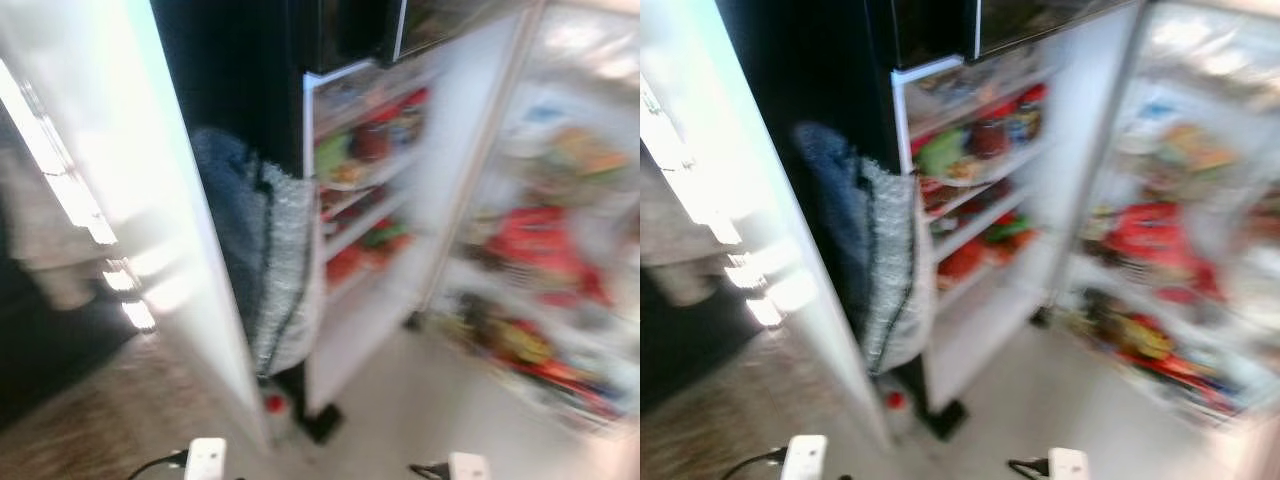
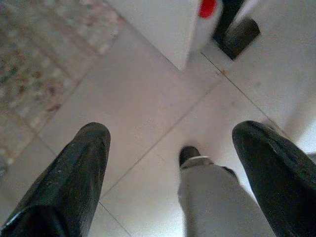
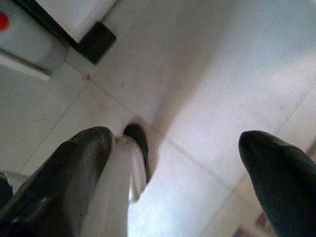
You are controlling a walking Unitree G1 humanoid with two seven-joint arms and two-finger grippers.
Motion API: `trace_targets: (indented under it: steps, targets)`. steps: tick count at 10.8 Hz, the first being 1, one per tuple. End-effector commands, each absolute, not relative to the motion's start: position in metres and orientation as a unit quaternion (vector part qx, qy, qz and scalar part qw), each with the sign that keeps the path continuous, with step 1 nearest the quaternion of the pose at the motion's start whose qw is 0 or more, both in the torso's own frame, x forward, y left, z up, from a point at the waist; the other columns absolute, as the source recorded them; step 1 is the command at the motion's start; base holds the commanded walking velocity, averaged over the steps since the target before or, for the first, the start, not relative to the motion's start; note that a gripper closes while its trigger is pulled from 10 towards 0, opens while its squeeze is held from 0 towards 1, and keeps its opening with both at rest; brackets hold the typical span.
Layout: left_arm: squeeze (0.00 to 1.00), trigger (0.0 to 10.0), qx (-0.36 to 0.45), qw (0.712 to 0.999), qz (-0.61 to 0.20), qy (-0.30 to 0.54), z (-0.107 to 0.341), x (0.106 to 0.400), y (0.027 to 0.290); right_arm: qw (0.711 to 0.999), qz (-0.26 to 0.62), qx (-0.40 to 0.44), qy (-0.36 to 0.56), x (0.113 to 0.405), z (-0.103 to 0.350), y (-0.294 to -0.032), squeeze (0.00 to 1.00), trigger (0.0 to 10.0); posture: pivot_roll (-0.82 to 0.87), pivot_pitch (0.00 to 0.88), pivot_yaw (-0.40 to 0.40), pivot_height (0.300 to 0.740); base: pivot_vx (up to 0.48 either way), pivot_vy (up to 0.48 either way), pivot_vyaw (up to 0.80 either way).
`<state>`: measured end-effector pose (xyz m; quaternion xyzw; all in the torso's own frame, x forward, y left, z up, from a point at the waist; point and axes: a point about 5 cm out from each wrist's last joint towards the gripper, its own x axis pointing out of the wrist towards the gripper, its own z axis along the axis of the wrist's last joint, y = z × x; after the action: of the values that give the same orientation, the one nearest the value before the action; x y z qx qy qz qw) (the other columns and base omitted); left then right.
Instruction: Restocking fridge
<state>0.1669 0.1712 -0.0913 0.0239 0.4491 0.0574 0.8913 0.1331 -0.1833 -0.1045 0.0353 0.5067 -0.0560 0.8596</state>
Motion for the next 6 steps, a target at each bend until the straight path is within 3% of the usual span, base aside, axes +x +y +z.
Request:
trace_targets:
  steps: [1,6]
  targets:
    - [0.0,10.0,0.018,0.886,0.058,0.459,-0.0935,0.1628,0.1698,0.858,-0.062,0.041,0.508,0.1326,-0.1047,-0.1835,0.0,10.0,-0.04,0.029,0.04,0.74,0.0,0.0,-0.73]
    - [0.0,10.0,0.016,0.889,0.061,0.454,-0.0907,0.1684,0.1766,0.864,-0.064,0.045,0.497,0.141,-0.1019,-0.1827,0.0,10.0,-0.05,0.042,0.038,0.74,0.0,0.0,-0.72]
